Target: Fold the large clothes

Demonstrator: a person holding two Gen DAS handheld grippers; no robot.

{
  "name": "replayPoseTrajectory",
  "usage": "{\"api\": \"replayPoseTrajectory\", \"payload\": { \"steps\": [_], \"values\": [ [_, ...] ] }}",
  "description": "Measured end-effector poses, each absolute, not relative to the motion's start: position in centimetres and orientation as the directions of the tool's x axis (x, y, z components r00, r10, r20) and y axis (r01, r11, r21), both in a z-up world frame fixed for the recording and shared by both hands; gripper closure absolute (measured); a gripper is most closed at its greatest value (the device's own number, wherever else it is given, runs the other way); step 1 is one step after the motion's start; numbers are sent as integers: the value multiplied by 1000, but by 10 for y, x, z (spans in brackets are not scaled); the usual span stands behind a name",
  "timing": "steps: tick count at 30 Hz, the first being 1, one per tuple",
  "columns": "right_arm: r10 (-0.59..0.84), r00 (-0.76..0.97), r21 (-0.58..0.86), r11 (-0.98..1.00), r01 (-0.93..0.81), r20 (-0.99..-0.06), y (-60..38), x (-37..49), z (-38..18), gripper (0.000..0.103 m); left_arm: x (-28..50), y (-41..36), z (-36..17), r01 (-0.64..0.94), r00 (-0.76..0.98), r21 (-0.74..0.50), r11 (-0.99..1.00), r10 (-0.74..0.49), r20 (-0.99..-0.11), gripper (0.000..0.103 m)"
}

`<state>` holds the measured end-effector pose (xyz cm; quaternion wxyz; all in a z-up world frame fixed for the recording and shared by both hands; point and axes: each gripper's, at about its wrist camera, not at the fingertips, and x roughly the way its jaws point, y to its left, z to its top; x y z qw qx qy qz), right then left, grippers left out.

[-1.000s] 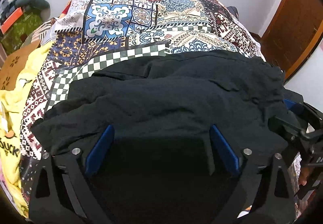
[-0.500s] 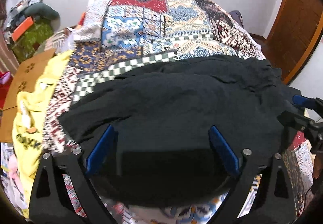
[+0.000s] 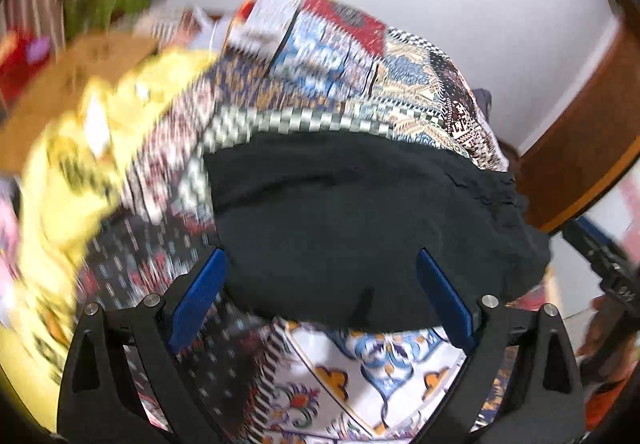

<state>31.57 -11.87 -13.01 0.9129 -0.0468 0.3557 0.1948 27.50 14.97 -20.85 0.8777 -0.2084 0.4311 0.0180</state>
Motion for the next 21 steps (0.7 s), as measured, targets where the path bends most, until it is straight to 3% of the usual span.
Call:
{"api": "replayPoseTrajectory", "payload": {
  "steps": [7,12,21],
  "values": [
    [330,583,104,916,-387,-742,-103,326,-166,0,260,184,-274,-331,585,-614,716,-355,-729,7],
    [294,498,97,918,-384,-816,-93,334,-201,0,268,185,-313,-321,588,-772,548,-524,-616,7],
    [317,507,85,900,-428,-801,-96,328,-207,0,311,185,-342,-285,664,-860,422,-561,-495,3]
  ]
}}
